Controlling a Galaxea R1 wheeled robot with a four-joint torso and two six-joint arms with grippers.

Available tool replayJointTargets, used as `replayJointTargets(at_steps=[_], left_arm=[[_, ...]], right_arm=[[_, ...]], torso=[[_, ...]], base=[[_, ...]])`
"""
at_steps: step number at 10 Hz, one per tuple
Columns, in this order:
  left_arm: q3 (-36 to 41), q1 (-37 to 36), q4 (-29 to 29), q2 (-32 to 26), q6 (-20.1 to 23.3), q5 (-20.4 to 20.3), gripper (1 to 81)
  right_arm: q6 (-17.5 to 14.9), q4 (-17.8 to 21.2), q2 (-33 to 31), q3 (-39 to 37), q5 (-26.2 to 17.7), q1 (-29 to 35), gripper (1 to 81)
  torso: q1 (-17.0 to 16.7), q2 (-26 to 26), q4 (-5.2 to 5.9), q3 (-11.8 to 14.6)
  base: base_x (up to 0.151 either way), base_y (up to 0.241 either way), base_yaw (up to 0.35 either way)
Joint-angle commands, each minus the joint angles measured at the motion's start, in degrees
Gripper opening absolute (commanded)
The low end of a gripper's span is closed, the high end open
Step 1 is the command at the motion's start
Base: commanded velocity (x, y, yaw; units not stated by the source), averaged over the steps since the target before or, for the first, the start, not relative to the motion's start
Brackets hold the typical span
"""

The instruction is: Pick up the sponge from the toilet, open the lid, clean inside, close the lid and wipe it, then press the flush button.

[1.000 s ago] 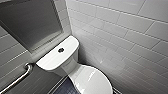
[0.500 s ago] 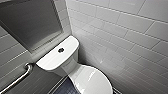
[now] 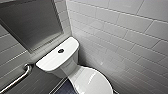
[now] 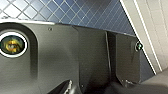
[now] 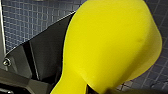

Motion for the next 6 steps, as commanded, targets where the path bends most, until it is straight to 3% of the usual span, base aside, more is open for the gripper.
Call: replayJointTargets(at_steps=[1, 2, 3, 4, 6], left_arm=[[3.32, -4.04, -2.94, -2.65, -0.12, 3.81, 81.1], [3.32, -4.92, -4.08, -2.56, -0.12, 3.81, 81.1], [3.14, -6.06, -5.83, -2.30, -0.12, 3.72, 81.1], [3.23, -7.81, -8.21, -1.94, -0.65, 3.81, 81.1], [3.23, -10.71, -10.31, -0.63, -0.74, 6.44, 81.1]], right_arm=[[0.02, -1.69, -1.39, -0.91, -3.25, -1.36, 1.0], [-0.07, -2.40, -1.04, -1.09, -3.34, -1.71, 1.0], [0.02, -3.45, -0.69, -1.18, -3.34, -1.98, 1.0], [0.02, -3.80, -0.34, -1.26, -3.34, -1.98, 1.0], [-0.16, -3.98, 0.02, -1.53, -3.34, -1.98, 1.0]], torso=[[-0.09, 0.13, 0.00, 0.00], [0.83, -1.57, 0.00, 0.00], [1.03, -2.03, -1.22, 0.00], [1.44, -2.64, -4.69, 0.00], [1.53, -2.93, -7.00, 0.00]], base=[[0.000, 0.000, 0.000], [0.000, 0.000, 0.000], [0.000, 0.000, 0.000], [0.000, 0.000, 0.000], [0.000, 0.000, 0.000]])
